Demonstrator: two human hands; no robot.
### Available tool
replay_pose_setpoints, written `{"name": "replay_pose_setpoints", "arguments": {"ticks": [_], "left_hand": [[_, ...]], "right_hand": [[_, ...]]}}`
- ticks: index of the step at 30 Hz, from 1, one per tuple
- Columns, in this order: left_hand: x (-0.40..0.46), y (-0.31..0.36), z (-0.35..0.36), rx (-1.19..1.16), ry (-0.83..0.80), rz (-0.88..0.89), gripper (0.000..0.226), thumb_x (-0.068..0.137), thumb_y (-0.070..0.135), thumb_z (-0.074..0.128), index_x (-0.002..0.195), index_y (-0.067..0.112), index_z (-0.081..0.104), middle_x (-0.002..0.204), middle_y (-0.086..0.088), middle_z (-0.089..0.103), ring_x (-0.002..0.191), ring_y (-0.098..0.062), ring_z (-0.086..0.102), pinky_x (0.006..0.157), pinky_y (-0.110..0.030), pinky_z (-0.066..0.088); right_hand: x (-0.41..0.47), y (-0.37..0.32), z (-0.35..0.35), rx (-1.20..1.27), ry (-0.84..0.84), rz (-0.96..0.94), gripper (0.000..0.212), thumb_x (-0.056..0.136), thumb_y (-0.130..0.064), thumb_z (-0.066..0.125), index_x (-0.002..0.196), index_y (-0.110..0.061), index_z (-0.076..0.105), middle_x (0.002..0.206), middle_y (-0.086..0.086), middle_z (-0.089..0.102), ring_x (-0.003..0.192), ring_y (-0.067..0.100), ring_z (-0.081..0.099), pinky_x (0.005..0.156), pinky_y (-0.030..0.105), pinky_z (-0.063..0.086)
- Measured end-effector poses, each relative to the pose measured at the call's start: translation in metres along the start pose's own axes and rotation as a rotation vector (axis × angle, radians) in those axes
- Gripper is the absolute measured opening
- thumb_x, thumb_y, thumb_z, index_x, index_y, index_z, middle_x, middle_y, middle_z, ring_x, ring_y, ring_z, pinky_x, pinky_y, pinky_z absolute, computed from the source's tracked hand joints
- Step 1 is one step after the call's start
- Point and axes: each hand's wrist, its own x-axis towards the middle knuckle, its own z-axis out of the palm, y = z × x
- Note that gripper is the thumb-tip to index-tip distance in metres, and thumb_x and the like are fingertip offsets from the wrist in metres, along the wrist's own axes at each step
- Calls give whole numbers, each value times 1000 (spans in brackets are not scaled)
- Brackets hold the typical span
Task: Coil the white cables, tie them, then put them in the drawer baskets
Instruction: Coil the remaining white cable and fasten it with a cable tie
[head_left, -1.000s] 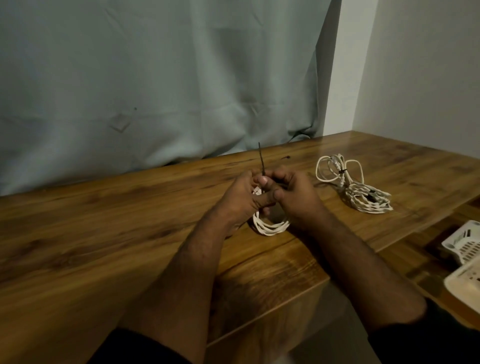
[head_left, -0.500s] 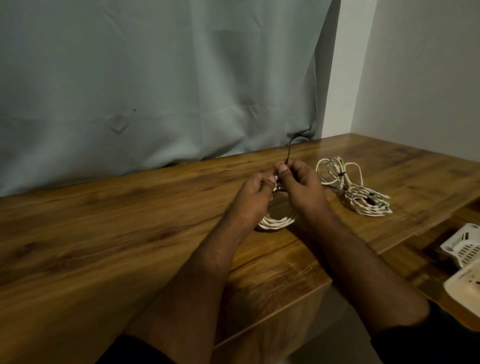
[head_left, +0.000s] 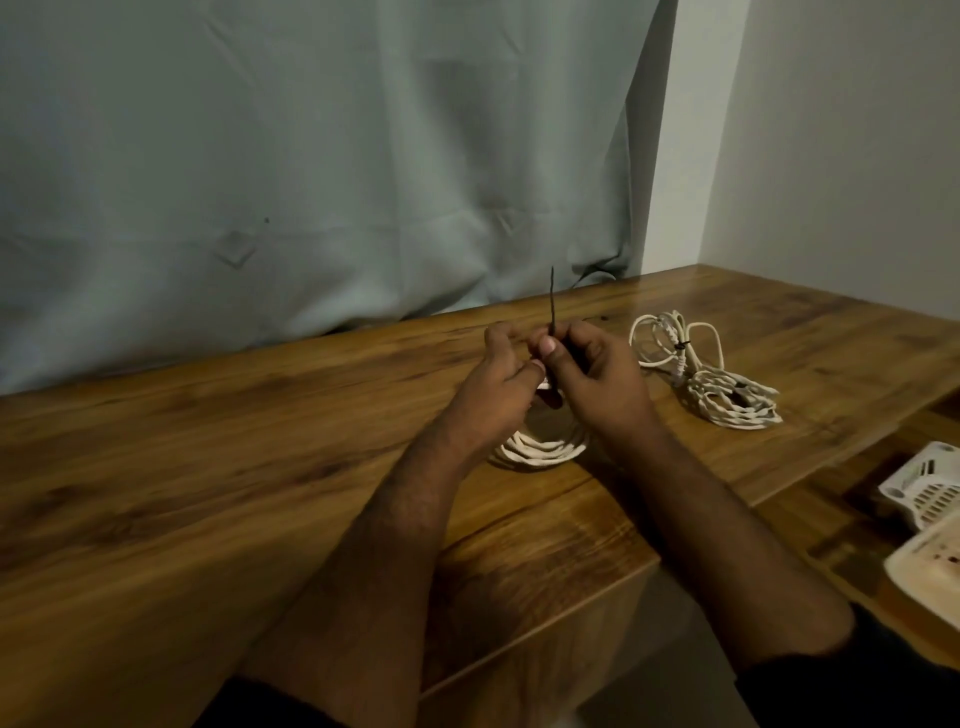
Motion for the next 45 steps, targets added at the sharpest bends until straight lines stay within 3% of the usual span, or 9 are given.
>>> {"name": "replay_pose_setpoints", "arguments": {"ticks": [3,8,14,20,28,35,38,40,45], "left_hand": [[1,-3,-2,91,23,43,19,108,21,47,125,16,39,86,8,58,56,7,60,51,-10,43],[6,-7,-4,164,133,70,10,107,27,49,115,21,50,110,3,65,99,-12,65,81,-34,57],[10,-9,5,326,257,208,24,104,22,48,108,10,70,93,-6,71,84,-22,68,73,-44,58],[8,-7,4,368,331,287,29,102,26,60,81,10,73,64,2,65,60,-7,57,57,-29,39],[9,-5,-5,128,126,86,33,74,25,91,103,16,81,87,-1,81,85,-17,77,83,-46,63],[12,-2,-9,118,70,107,28,80,14,86,108,12,77,48,19,63,45,9,56,51,-10,41],[13,-6,-11,148,75,92,31,79,17,87,107,7,78,55,13,68,53,4,62,57,-19,48],[13,-7,-11,163,66,82,27,79,18,88,102,7,80,75,1,77,72,-16,74,70,-39,61],[14,-10,-9,176,73,118,15,82,12,83,96,7,81,89,-9,79,87,-30,76,84,-53,60]], "right_hand": [[-1,-6,-1,43,-5,8,16,104,-8,57,107,-6,72,86,-3,75,82,14,71,64,30,57],[-1,-9,0,85,50,11,16,101,-4,59,108,1,73,98,9,78,94,17,74,80,25,58],[5,0,-3,1,112,1,14,102,-8,60,103,-6,74,92,4,78,89,16,73,79,33,57],[5,3,-1,-29,98,-42,13,102,-9,59,100,-10,72,93,6,76,90,19,72,82,42,58],[4,-1,-3,11,129,13,11,101,-8,62,102,-5,73,89,12,75,84,14,71,75,31,58],[4,-2,-4,-28,158,-19,11,100,-13,65,100,-15,75,93,9,78,91,16,73,83,37,60],[3,-3,-2,-157,209,-80,16,99,-22,64,101,-10,75,93,4,75,91,18,73,80,39,59],[3,-5,-2,-216,234,-130,21,100,-27,61,97,-10,73,93,6,73,92,19,71,80,42,58],[4,-8,-3,-299,240,-245,16,100,-16,63,94,-3,71,102,13,57,96,2,60,79,17,53]]}}
